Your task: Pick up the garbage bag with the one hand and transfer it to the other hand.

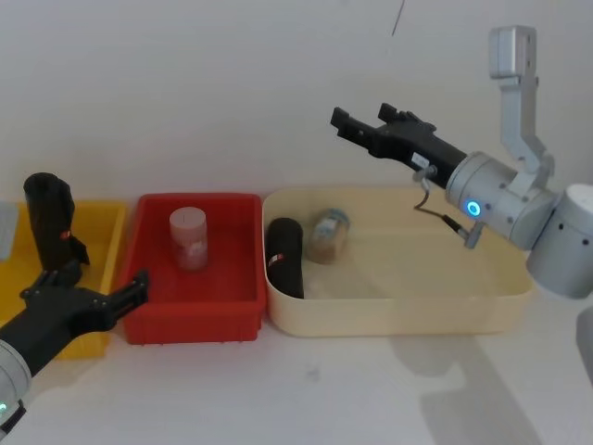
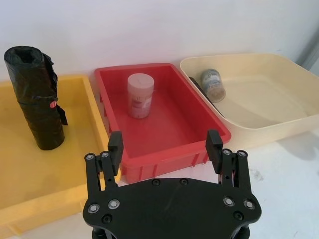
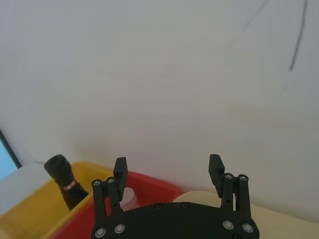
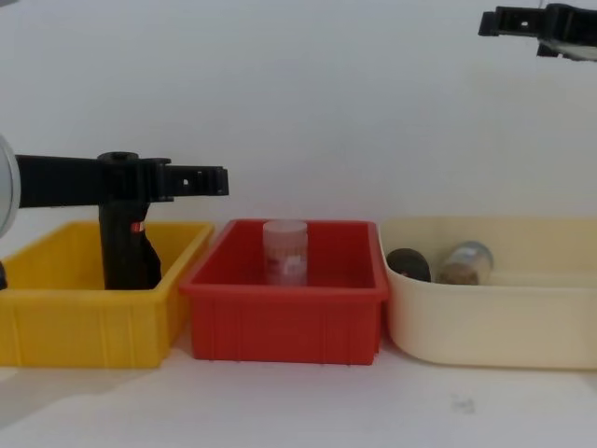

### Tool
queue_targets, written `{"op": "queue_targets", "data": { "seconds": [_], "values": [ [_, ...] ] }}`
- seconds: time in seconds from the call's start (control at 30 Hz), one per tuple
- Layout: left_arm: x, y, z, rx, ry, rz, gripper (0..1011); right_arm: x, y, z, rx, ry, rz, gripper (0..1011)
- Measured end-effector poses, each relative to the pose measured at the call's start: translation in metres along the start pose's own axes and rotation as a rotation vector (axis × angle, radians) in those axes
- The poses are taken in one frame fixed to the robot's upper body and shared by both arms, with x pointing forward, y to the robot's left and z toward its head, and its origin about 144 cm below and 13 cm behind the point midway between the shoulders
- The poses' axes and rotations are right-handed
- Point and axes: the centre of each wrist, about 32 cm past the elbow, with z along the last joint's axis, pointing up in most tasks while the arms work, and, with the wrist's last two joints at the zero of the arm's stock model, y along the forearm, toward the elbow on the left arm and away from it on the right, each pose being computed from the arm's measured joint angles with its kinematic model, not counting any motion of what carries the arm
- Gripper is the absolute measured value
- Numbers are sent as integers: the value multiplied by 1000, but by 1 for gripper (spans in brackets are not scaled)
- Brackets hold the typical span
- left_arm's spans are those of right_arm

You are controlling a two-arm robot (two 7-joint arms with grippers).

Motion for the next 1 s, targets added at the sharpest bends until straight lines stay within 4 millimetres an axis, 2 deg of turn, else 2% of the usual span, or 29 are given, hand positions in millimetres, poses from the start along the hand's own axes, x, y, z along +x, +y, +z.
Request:
{"op": "queue_targets", "data": {
  "seconds": [0.2, 0.77, 1.0],
  "values": [
    [0, 0, 0, 0, 0, 0, 1001, -7, -7, -16, 48, -54, 44, 1001],
    [0, 0, 0, 0, 0, 0, 1001, -40, -36, -77, 147, -244, 292, 1000],
    [0, 0, 0, 0, 0, 0, 1001, -51, -45, -94, 163, -295, 370, 1001]
  ]
}}
